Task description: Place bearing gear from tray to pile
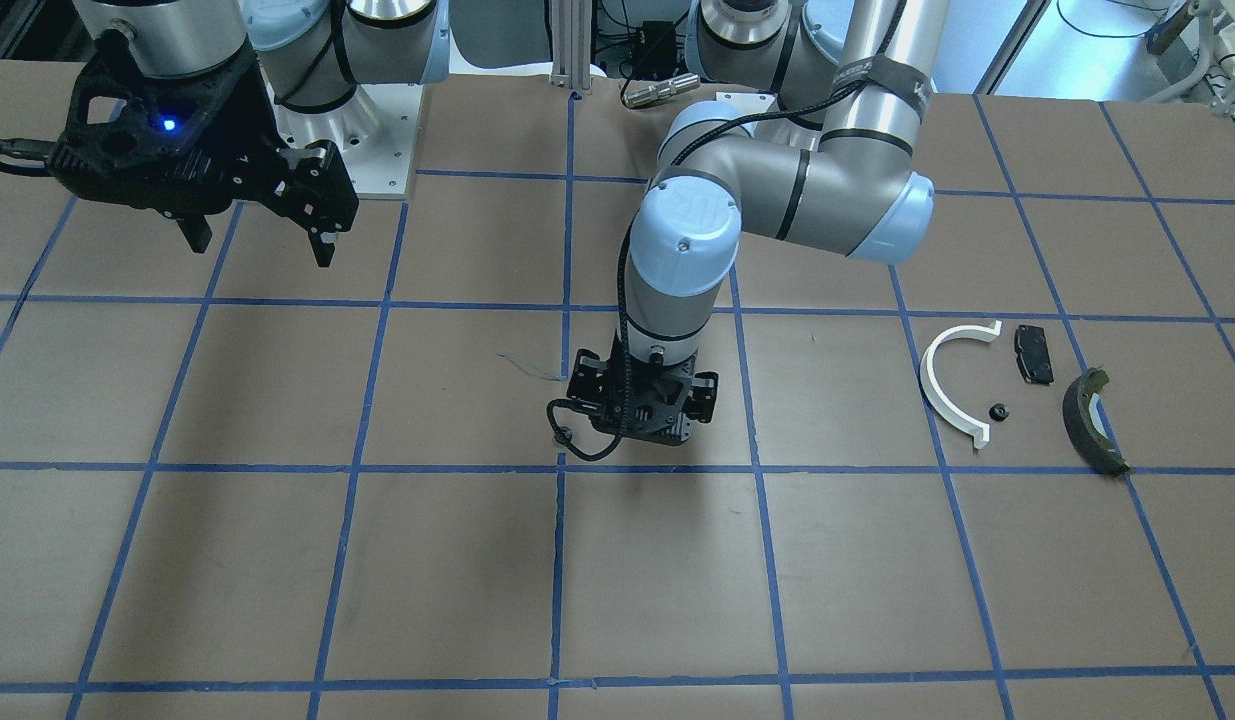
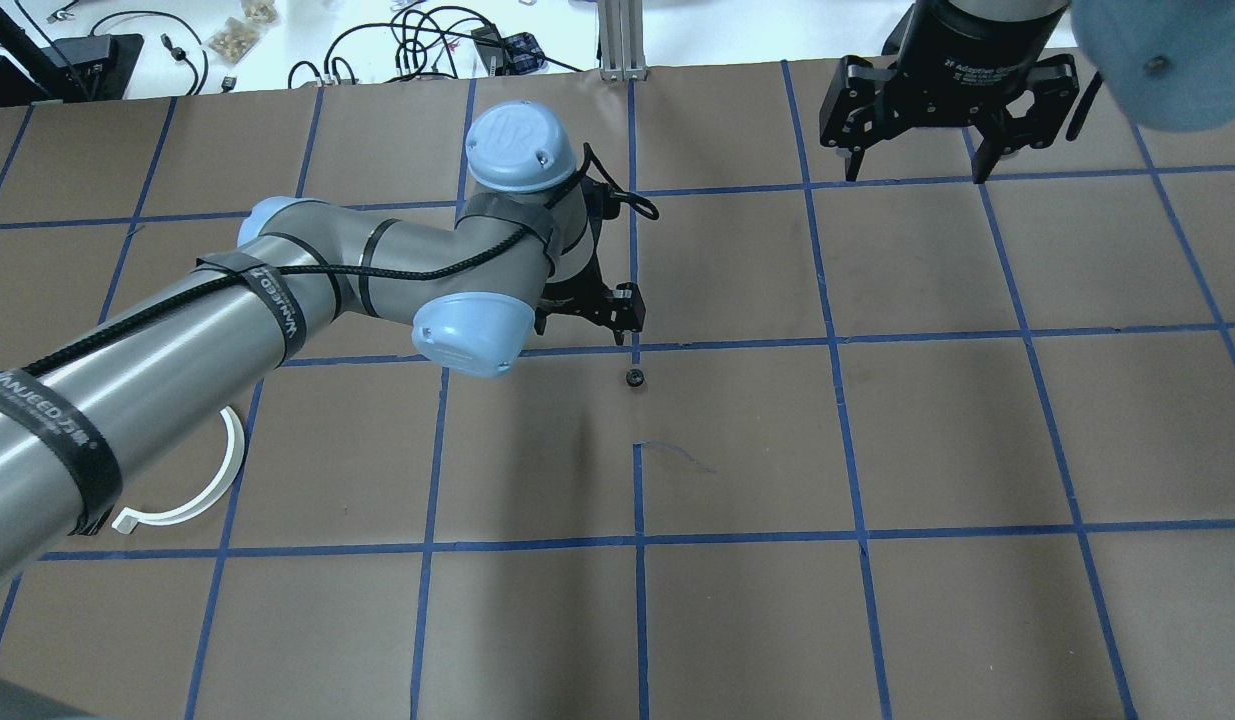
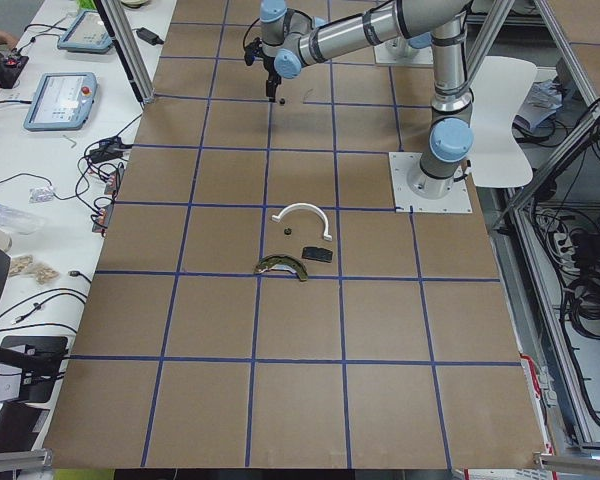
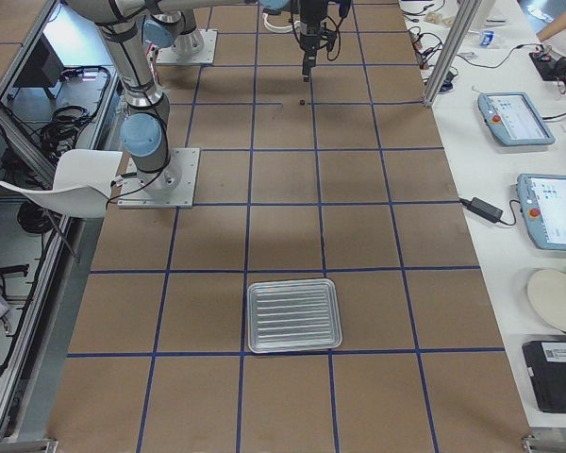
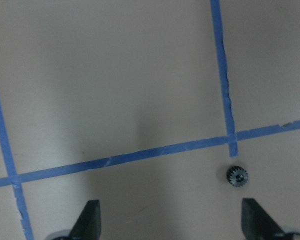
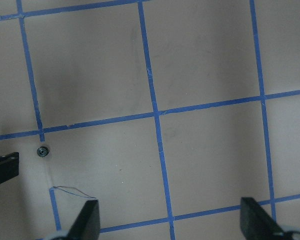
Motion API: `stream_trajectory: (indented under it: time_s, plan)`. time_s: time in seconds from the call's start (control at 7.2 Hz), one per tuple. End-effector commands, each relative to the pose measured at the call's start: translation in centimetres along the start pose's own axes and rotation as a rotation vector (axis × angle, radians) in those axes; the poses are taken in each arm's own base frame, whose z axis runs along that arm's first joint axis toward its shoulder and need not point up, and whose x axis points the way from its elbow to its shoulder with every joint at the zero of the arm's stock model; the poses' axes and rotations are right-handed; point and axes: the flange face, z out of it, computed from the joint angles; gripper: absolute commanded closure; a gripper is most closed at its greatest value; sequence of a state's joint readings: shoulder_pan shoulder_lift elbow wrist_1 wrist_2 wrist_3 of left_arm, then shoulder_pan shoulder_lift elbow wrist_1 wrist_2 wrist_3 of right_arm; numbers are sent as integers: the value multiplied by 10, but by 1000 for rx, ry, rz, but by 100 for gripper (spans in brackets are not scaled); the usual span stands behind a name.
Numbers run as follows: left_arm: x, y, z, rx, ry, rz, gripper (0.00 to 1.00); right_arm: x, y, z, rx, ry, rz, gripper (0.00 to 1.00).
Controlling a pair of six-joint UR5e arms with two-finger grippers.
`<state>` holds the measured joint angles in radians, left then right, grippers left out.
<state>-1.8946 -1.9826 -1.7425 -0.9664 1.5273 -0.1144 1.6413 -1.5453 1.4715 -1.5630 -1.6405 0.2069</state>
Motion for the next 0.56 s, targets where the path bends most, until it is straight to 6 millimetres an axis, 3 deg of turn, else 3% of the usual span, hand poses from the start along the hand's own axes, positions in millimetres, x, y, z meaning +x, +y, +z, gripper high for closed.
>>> stream_trajectory:
  time_s: [0.0,0.42]
  plan:
    - [18,-2,32,-6,28,-4,0,1,6,2,-1,1,3,0]
    - [27,-6,68,-18,38,8,2,0,5,13,26,-3,0,0]
